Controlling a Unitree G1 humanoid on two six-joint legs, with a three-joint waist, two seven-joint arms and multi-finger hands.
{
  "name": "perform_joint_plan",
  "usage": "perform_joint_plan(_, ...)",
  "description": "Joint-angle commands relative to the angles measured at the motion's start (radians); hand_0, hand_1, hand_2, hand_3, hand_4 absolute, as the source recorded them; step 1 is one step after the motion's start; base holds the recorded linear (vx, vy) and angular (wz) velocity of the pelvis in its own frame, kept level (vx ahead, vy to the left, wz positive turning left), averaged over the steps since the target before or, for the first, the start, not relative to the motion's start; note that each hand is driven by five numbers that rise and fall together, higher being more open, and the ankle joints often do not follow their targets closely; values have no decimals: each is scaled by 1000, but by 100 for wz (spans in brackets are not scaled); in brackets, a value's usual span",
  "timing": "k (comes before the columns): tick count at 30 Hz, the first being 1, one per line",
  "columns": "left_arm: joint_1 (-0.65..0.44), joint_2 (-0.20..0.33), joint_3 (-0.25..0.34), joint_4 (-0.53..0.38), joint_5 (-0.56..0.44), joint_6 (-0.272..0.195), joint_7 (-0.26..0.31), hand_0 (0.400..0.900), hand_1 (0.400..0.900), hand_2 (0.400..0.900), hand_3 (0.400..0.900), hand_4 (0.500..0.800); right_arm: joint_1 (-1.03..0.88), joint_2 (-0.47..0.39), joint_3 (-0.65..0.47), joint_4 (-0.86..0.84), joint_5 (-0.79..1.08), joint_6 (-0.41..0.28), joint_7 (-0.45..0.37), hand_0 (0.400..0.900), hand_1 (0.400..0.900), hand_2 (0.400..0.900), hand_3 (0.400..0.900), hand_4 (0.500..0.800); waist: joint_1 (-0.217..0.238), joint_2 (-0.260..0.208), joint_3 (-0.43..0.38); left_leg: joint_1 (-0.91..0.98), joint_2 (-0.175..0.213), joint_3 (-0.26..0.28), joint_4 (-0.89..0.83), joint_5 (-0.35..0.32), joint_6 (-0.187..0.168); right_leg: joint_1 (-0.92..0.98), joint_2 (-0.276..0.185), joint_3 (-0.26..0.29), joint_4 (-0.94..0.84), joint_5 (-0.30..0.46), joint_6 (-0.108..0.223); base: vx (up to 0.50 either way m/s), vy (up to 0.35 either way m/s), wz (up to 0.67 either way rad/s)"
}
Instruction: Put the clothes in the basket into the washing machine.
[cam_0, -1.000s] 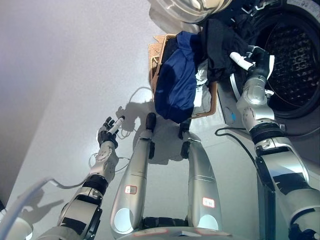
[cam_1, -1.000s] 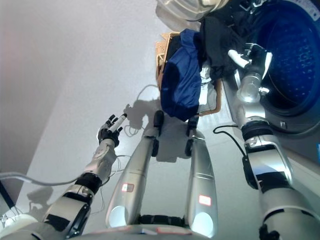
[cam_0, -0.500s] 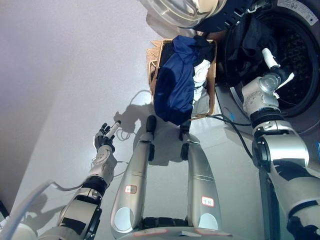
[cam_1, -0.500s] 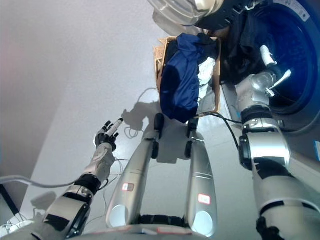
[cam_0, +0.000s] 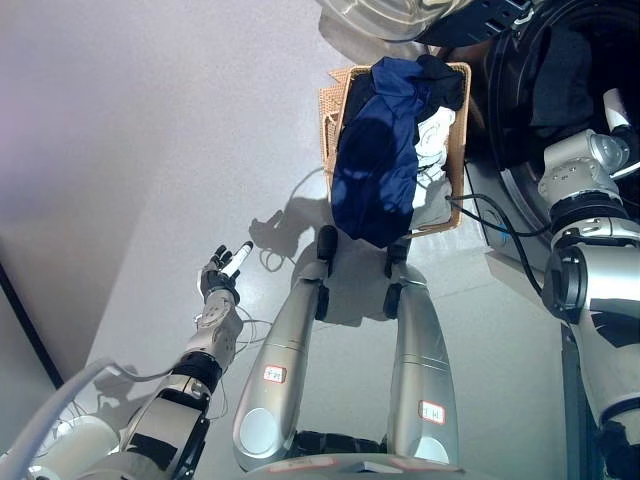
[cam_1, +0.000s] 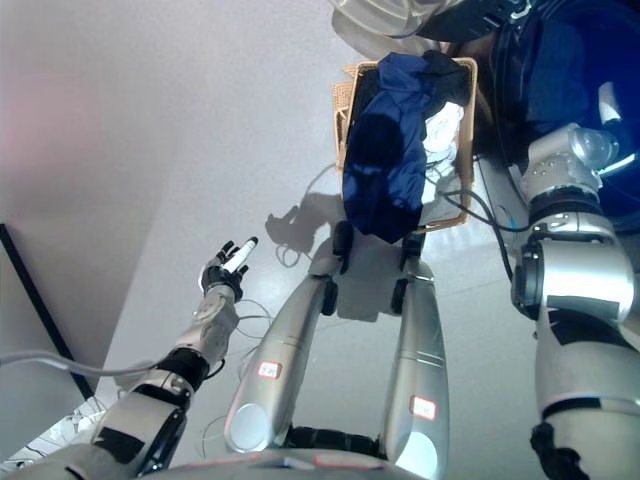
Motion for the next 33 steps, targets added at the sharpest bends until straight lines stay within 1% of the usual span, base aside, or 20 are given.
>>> perform_joint_plan(1,67,-24,-27,55,5,-21,24,900,900,900,900,800,-7,-128,13,-60,-46,-145,-104,400,400,400,400,500,-12,80,-118,-12,-6,-23,0,-95,-37,-33,3,-20,107,-140,39,0,0,0)
perform_joint_plan(5,65,-30,-24,56,3,-25,29,900,900,900,900,800,-16,-139,20,-64,-95,-129,-156,400,400,400,400,500,-14,83,-129,-16,-7,-22,-5,-93,-38,-41,1,-17,111,-141,38,0,0,0)
perform_joint_plan(8,64,-32,-24,62,-1,-27,30,900,900,900,900,800,-17,-135,29,-58,-99,-115,-146,400,400,400,400,500,-15,79,-131,-21,-6,-21,-1,-93,-39,-47,1,-16,119,-141,37,0,0,0)
perform_joint_plan(9,64,-32,-24,63,-1,-28,30,900,900,900,900,800,-19,-136,31,-56,-97,-115,-143,582,582,582,582,609,-16,79,-132,-23,-6,-20,0,-93,-39,-49,1,-16,120,-141,37,0,0,0)
perform_joint_plan(10,64,-31,-23,66,0,-29,30,900,900,900,900,800,-22,-133,35,-55,-88,-115,-128,900,900,900,900,800,-16,77,-133,-25,-5,-19,-1,-93,-39,-51,1,-14,120,-141,37,0,0,0)
perform_joint_plan(11,66,-30,-18,74,0,-29,26,900,900,900,900,800,-18,-128,52,-55,-74,-111,-95,900,900,900,900,800,-18,75,-132,-28,-4,-16,2,-92,-40,-55,2,-14,122,-138,37,0,0,0)
perform_joint_plan(13,66,-32,-15,81,1,-29,22,900,900,900,900,800,-21,-123,55,-57,-73,-116,-86,900,900,900,900,800,-20,74,-132,-29,-5,-14,2,-91,-41,-58,3,-12,123,-138,37,-6,-11,-2)
perform_joint_plan(17,66,-35,-10,104,-2,-26,20,900,900,900,900,800,-20,-111,52,-61,-72,-133,-87,900,900,900,900,800,-21,74,-134,-28,-4,-13,3,-91,-41,-57,2,-10,127,-140,36,0,0,0)
perform_joint_plan(25,70,-39,2,132,-6,-24,24,900,900,900,900,800,-22,-59,38,-94,-50,-179,-80,900,900,900,900,800,-24,73,-141,-17,-5,-14,-6,-91,-40,-47,5,-10,118,-140,34,0,0,0)
perform_joint_plan(27,66,-42,9,141,-10,-23,26,900,900,900,900,800,-19,-25,45,-129,-42,-199,-65,900,900,900,900,800,-27,68,-139,-17,-3,-13,-7,-89,-40,-46,6,-9,114,-138,33,0,7,-2)
perform_joint_plan(29,60,-48,26,149,-15,-21,25,900,900,900,900,800,10,30,66,-190,-56,-207,-32,900,900,900,900,800,-32,60,-136,-13,-1,-11,-9,-89,-39,-43,9,-10,111,-136,31,0,18,-6)
perform_joint_plan(31,57,-56,43,156,-22,-20,25,900,900,900,900,800,67,110,81,-274,-54,-224,15,900,900,900,900,800,-42,52,-131,-8,1,-9,-13,-88,-38,-38,14,-9,107,-134,30,-1,19,-9)
perform_joint_plan(33,56,-62,63,176,-31,-15,25,900,900,900,900,800,144,200,86,-360,-65,-242,43,900,900,900,900,800,-55,39,-125,2,3,-8,-14,-90,-37,-27,19,-9,102,-132,29,-5,17,-10)
